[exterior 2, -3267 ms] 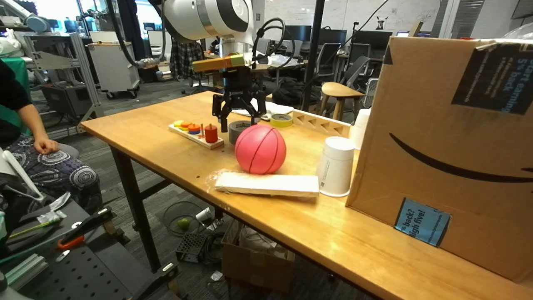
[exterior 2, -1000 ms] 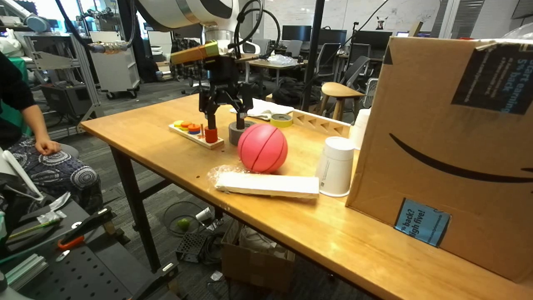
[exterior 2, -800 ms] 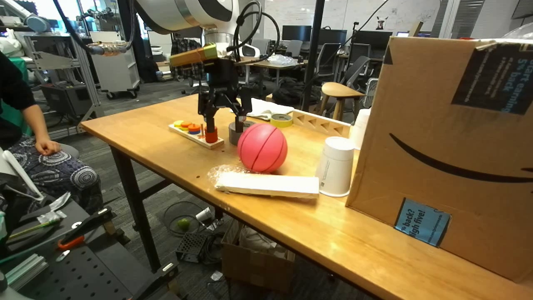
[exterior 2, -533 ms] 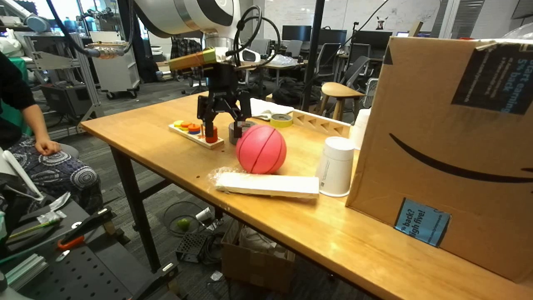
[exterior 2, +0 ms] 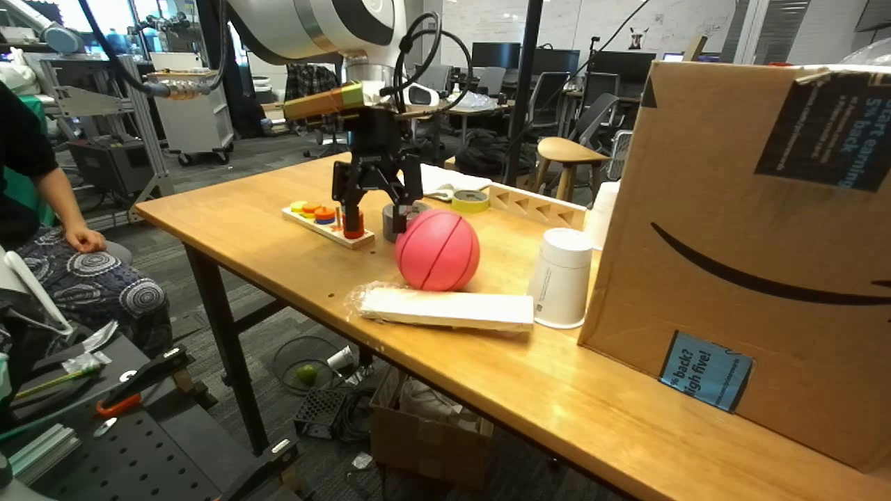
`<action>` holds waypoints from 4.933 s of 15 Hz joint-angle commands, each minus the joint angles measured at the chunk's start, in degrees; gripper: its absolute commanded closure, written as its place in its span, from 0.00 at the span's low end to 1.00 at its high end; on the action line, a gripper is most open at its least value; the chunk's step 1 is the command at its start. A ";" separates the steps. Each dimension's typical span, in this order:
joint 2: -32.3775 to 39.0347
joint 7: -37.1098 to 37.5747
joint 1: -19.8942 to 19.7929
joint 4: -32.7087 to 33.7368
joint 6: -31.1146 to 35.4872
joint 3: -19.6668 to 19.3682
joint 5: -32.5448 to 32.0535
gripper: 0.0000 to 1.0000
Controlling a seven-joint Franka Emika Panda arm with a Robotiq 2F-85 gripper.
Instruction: Push the basketball between the two cups
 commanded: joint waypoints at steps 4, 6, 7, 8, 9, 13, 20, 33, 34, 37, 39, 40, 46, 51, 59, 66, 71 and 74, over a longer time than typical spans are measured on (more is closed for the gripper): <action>7.03 -4.09 -0.03 10.95 -0.62 0.12 -0.12 0.00; 11.14 -6.33 -0.06 16.26 0.05 0.12 0.19 0.00; 13.13 -7.32 -0.15 18.72 0.38 0.06 0.53 0.00; 15.25 -8.53 -0.43 21.21 0.71 -0.05 1.21 0.00; 17.00 -9.55 -0.64 23.33 0.92 -0.11 1.75 0.00; 20.28 -11.56 -1.20 26.99 2.33 -0.43 2.67 0.00; 15.58 -10.87 -0.77 19.00 6.26 0.18 3.17 0.00; 3.22 -10.15 0.57 3.46 11.45 1.96 5.84 0.00; 2.68 -10.05 0.71 3.04 11.47 2.07 5.83 0.00; 0.65 -9.38 1.09 1.69 11.86 2.20 5.12 0.00; -1.11 -8.89 1.19 0.34 12.50 2.13 4.63 0.00; -1.99 -8.63 1.15 -0.47 12.46 2.04 4.34 0.00; -6.57 -5.73 0.30 -6.78 10.41 1.18 4.11 0.00; -12.17 -1.59 -1.15 -15.68 8.85 0.10 4.26 0.00; -14.70 0.12 -1.81 -19.71 7.99 0.61 5.35 0.00; -11.43 -1.07 -1.52 -16.60 9.11 1.23 5.42 0.00; -7.56 -2.34 -1.60 -12.42 9.80 0.97 5.59 0.00; -3.47 -3.61 -1.45 -8.57 9.79 0.91 5.90 0.00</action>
